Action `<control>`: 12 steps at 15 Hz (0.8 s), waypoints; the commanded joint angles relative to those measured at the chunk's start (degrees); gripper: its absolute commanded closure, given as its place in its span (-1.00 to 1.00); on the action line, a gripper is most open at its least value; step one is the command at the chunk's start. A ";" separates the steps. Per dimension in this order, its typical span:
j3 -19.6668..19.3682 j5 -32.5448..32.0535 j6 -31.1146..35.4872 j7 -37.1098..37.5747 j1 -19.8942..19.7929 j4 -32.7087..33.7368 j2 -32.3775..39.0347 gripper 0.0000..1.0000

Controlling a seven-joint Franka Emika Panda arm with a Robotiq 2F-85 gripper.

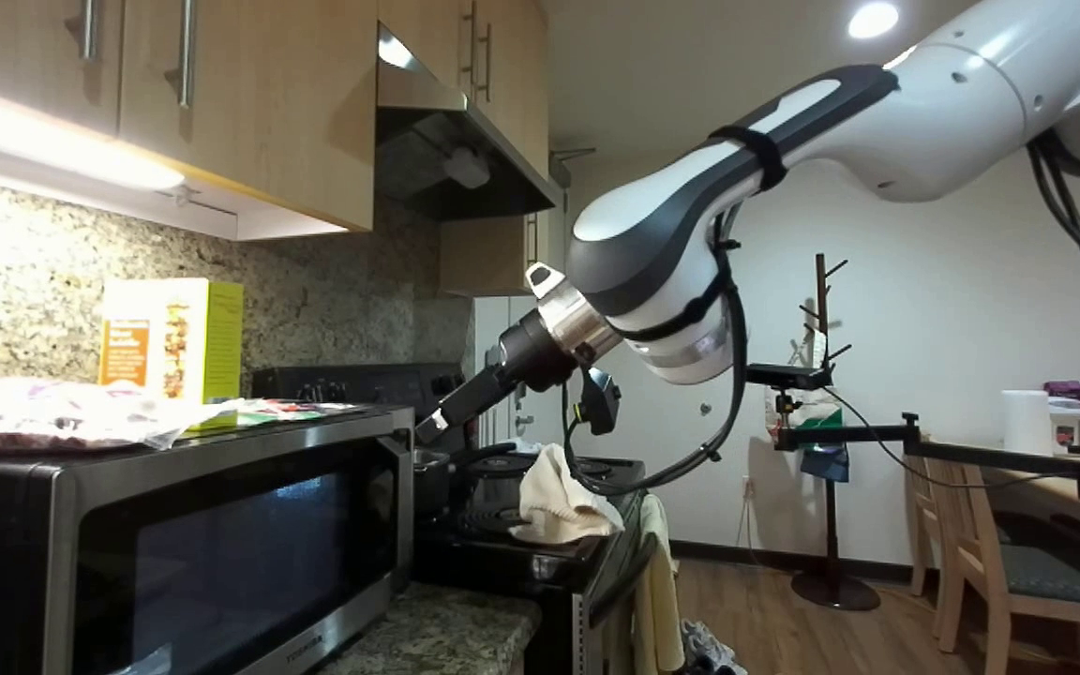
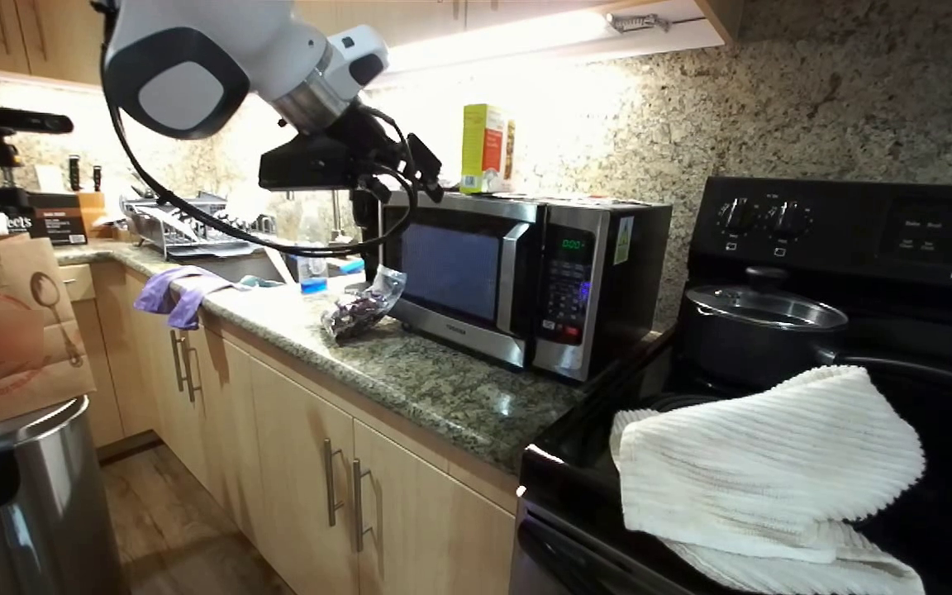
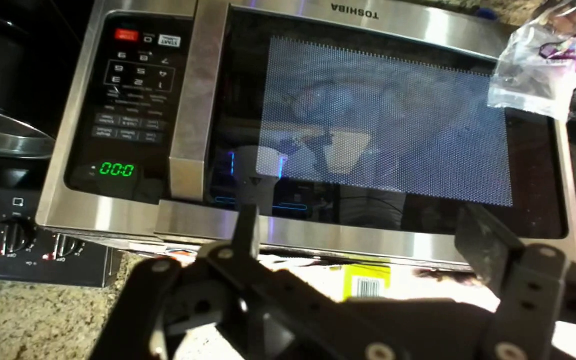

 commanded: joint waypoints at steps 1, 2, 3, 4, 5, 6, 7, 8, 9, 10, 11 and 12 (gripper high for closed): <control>-5.30 5.72 0.14 -6.04 2.45 1.52 3.83 -1.00; -6.36 7.22 -0.12 -7.65 2.82 1.34 3.57 -1.00; -7.00 8.93 -1.18 -9.31 2.89 1.61 3.39 -1.00; -5.34 4.84 -0.08 -4.75 1.73 0.22 2.60 -1.00; -5.80 5.11 -0.10 -5.15 1.67 0.20 2.83 -1.00; -5.80 5.04 -0.10 -5.13 1.63 0.20 2.82 -1.00; -5.71 5.04 -0.10 -5.12 1.66 0.20 2.83 -1.00; -5.59 5.03 -0.10 -5.11 1.72 0.20 2.83 -1.00; -5.54 5.03 -0.10 -5.10 1.73 0.20 2.83 -1.00; -5.68 5.47 0.79 -6.16 1.92 0.55 3.63 -1.00; -5.91 7.77 0.43 -6.74 2.36 1.22 3.24 -1.00; -6.28 9.93 0.34 -7.60 2.67 2.20 3.39 -1.00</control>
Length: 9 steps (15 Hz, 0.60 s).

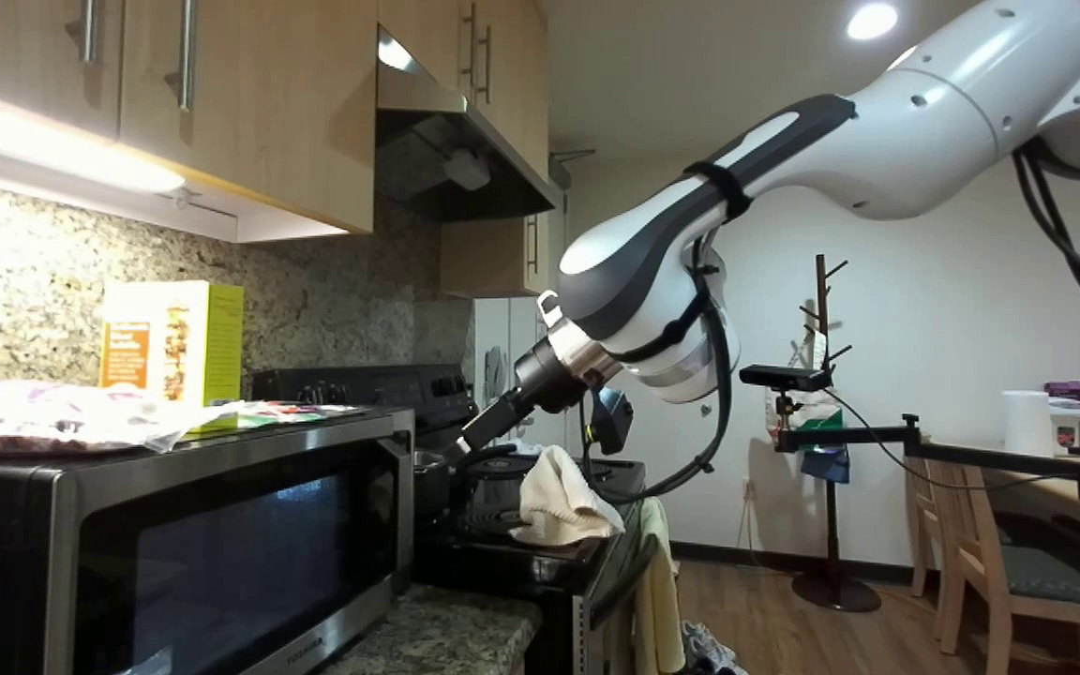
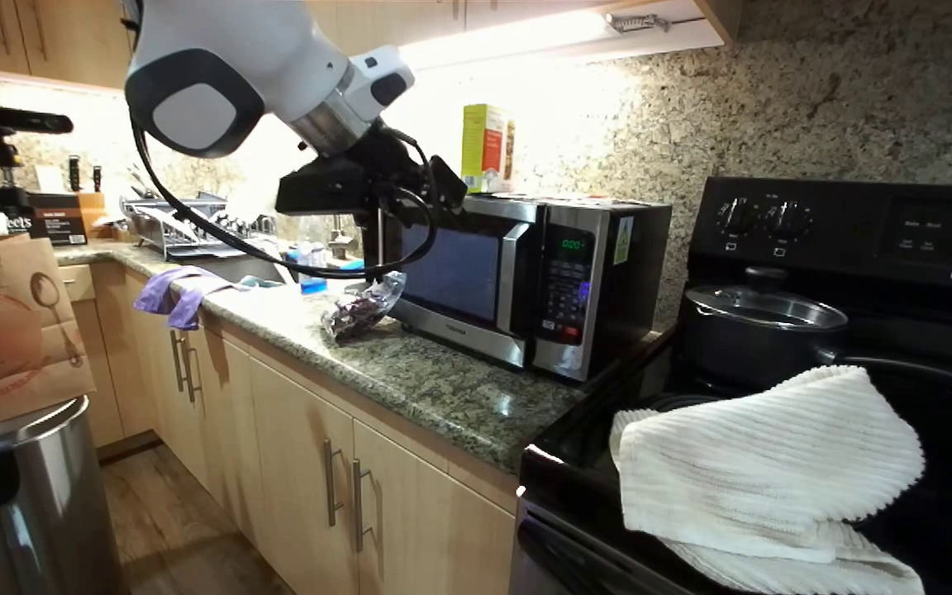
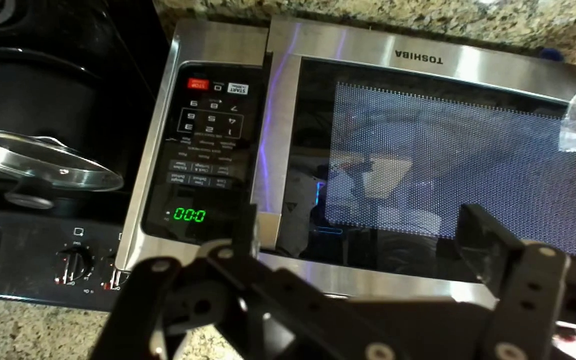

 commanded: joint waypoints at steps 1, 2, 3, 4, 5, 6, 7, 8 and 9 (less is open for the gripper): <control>-0.86 6.25 0.09 -3.65 1.19 2.83 0.27 -1.00; -1.17 8.04 -0.75 -4.86 1.43 4.23 0.72 -1.00; -1.37 10.05 -0.67 -5.67 1.64 5.33 1.23 -1.00; -1.69 11.82 -1.10 -7.13 1.49 6.55 2.43 -1.00; -1.84 14.11 -1.87 -9.47 1.34 7.60 2.74 -1.00; -1.89 16.88 -2.83 -12.64 1.14 8.73 3.13 -1.00; -1.82 19.77 -3.70 -15.13 0.60 9.90 4.20 -1.00; -1.64 23.18 -4.65 -19.86 0.07 11.41 5.05 -1.00; -1.53 27.84 -6.34 -24.10 -0.70 13.28 6.18 -1.00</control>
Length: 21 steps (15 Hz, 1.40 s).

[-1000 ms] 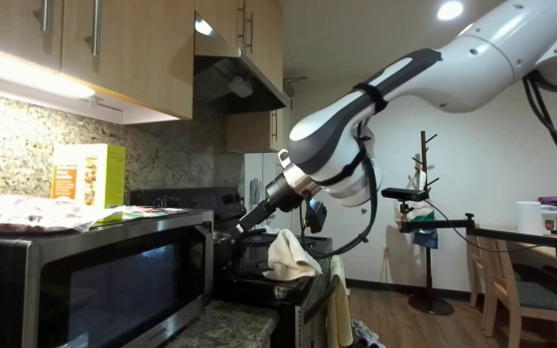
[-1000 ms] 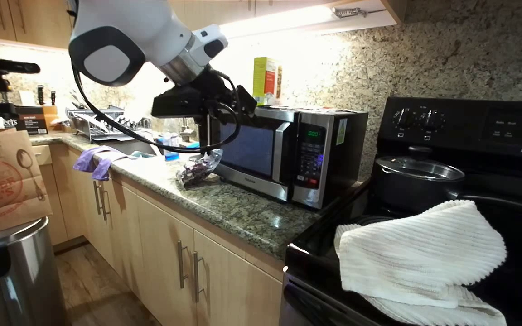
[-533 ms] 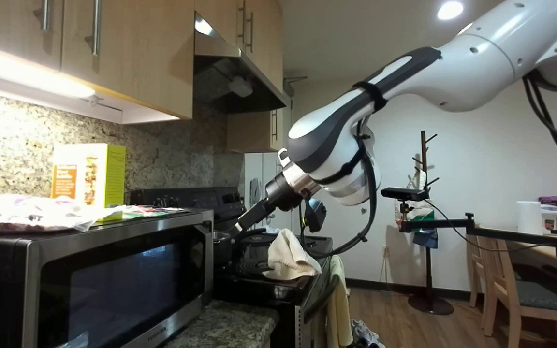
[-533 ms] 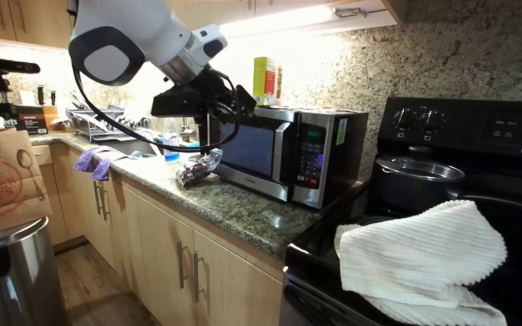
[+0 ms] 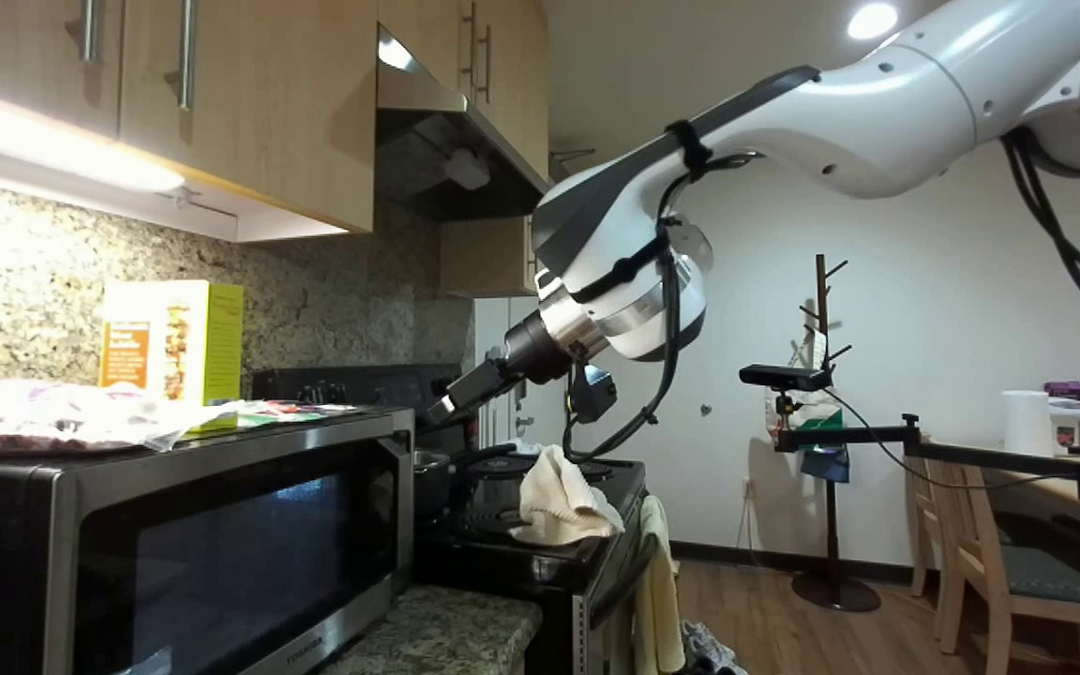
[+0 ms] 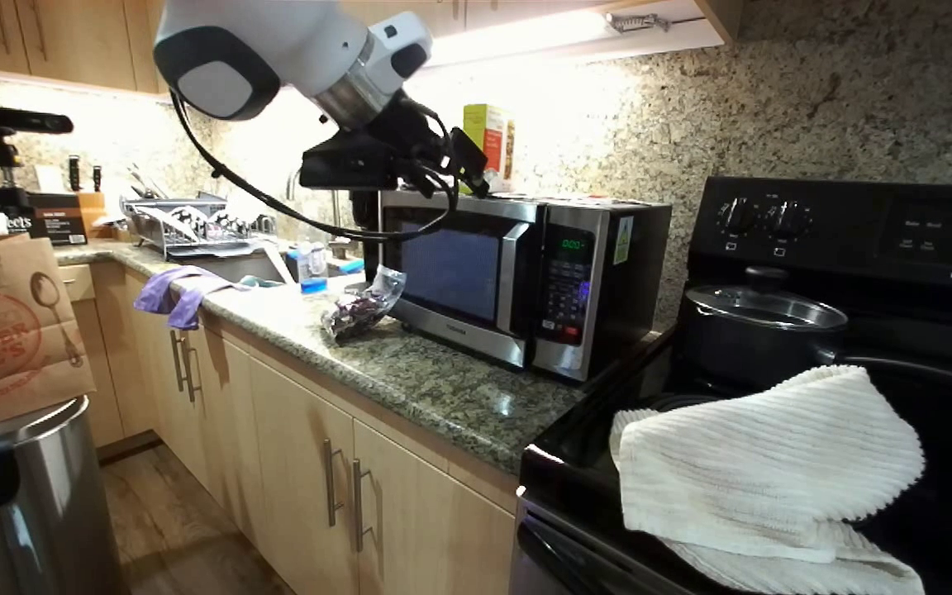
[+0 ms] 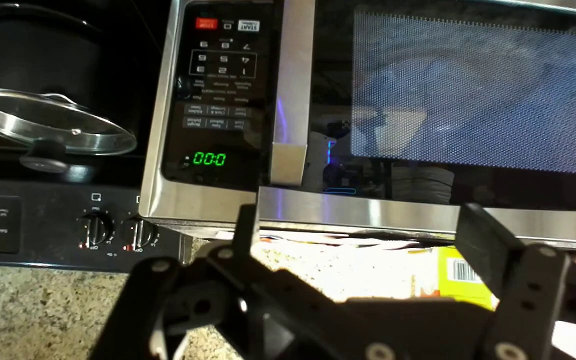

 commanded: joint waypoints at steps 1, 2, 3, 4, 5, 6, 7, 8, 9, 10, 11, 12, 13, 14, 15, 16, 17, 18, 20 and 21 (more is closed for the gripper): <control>-0.08 14.14 -5.37 -15.07 -2.49 7.98 5.16 -1.00; -0.13 7.79 -2.55 -8.01 -0.64 3.10 1.74 -1.00; -0.21 8.85 -3.03 -9.27 -0.93 4.09 2.33 -1.00; -0.22 8.62 -3.03 -9.02 -0.91 3.97 2.35 -1.00; -0.21 8.60 -3.03 -9.00 -0.87 3.79 2.34 -1.00; -0.20 8.59 -3.03 -9.00 -0.85 3.69 2.34 -1.00; -0.20 8.59 -3.03 -9.00 -0.85 3.65 2.34 -1.00; -0.20 8.59 -3.03 -9.00 -0.85 3.65 2.34 -1.00; -0.20 8.59 -3.03 -9.00 -0.85 3.65 2.34 -1.00; -0.20 8.59 -3.03 -9.00 -0.85 3.65 2.34 -1.00; -0.20 8.59 -3.03 -9.00 -0.85 3.65 2.34 -1.00; -0.20 8.59 -3.03 -9.00 -0.85 3.65 2.34 -1.00; -0.20 8.59 -3.03 -9.00 -0.85 3.65 2.34 -1.00; -0.19 10.89 -3.27 -10.08 -1.32 4.92 3.47 -1.00; -0.49 12.90 -6.14 -9.30 -2.18 6.39 5.20 -1.00; -0.74 14.92 -8.14 -8.65 -2.85 7.52 6.65 -1.00; -1.24 17.26 -10.94 -8.29 -3.82 8.88 9.04 -1.00; -1.16 21.80 -13.02 -11.23 -4.87 10.72 10.67 -1.00; -0.97 29.20 -18.18 -13.02 -7.97 13.64 16.26 -1.00; -0.45 33.87 -20.64 -18.41 -9.81 15.74 19.17 -1.00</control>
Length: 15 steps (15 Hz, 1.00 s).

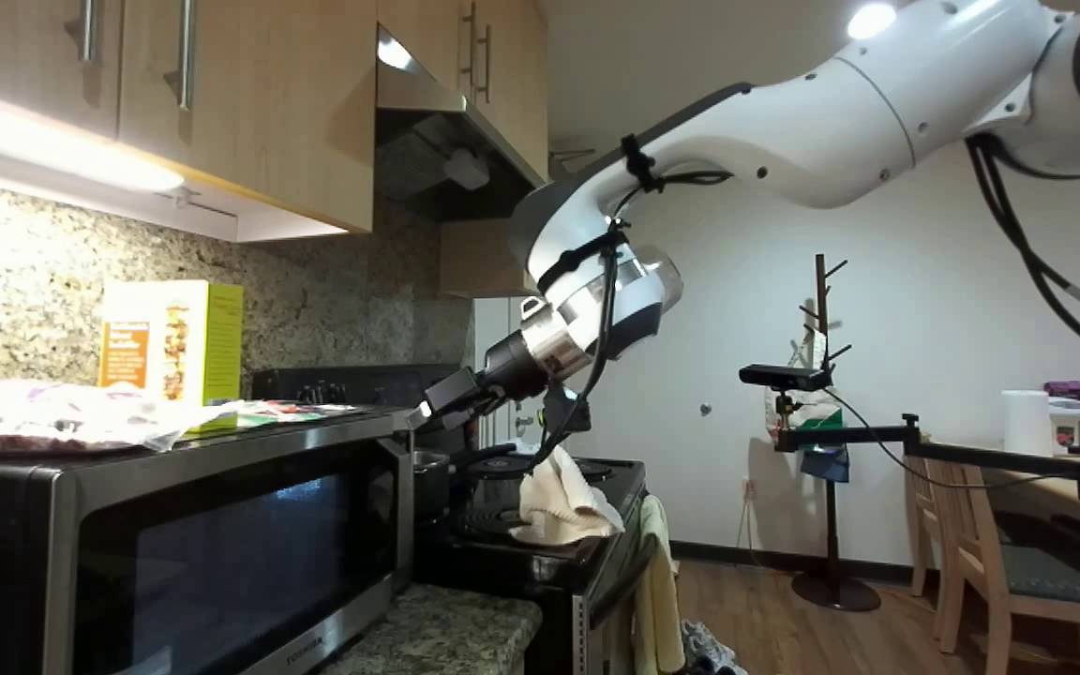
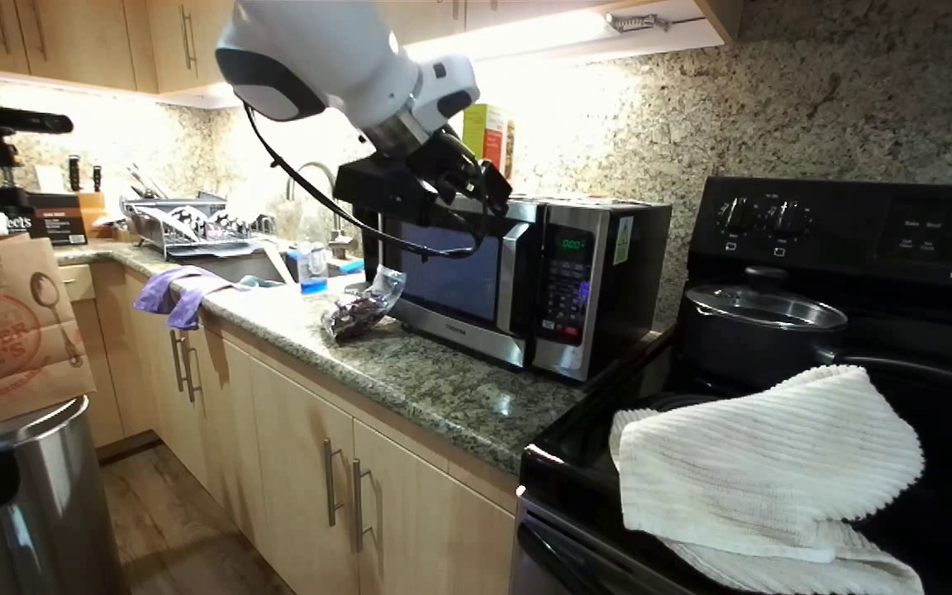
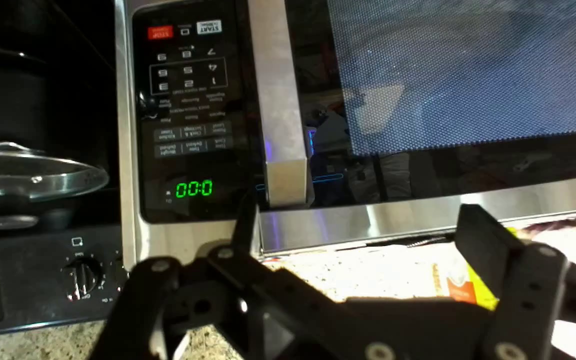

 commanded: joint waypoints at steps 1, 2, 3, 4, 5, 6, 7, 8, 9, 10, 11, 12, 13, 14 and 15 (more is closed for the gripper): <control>1.11 13.74 -8.56 -9.47 -6.11 7.55 11.67 -1.00; 1.38 16.42 -10.15 -12.44 -7.30 8.95 14.48 -1.00; 1.77 18.18 -12.39 -14.26 -8.37 9.98 16.38 -1.00; 2.08 20.57 -13.57 -17.35 -9.13 11.39 18.40 -1.00; 2.13 23.51 -13.46 -21.24 -9.43 12.96 20.33 -1.00; 2.15 26.03 -13.64 -24.40 -9.69 14.17 21.88 -1.00; 2.08 29.03 -13.86 -28.17 -9.80 15.32 23.16 -1.00; 1.44 33.67 -13.83 -33.28 -9.29 16.89 24.63 -1.00; 0.73 37.87 -14.25 -37.08 -8.99 18.27 26.27 -1.00; -0.07 42.28 -14.66 -41.32 -8.65 19.36 27.83 -1.00; -1.01 46.57 -15.62 -45.65 -8.35 19.78 28.64 -1.00; -1.79 50.99 -16.32 -50.04 -7.91 20.42 30.12 -1.00; -2.55 55.03 -17.77 -54.58 -7.66 20.26 30.81 -1.00; -2.55 58.97 -18.77 -58.87 -7.69 19.97 31.57 -1.00; -2.80 61.43 -19.38 -61.12 -7.28 19.21 31.57 -1.00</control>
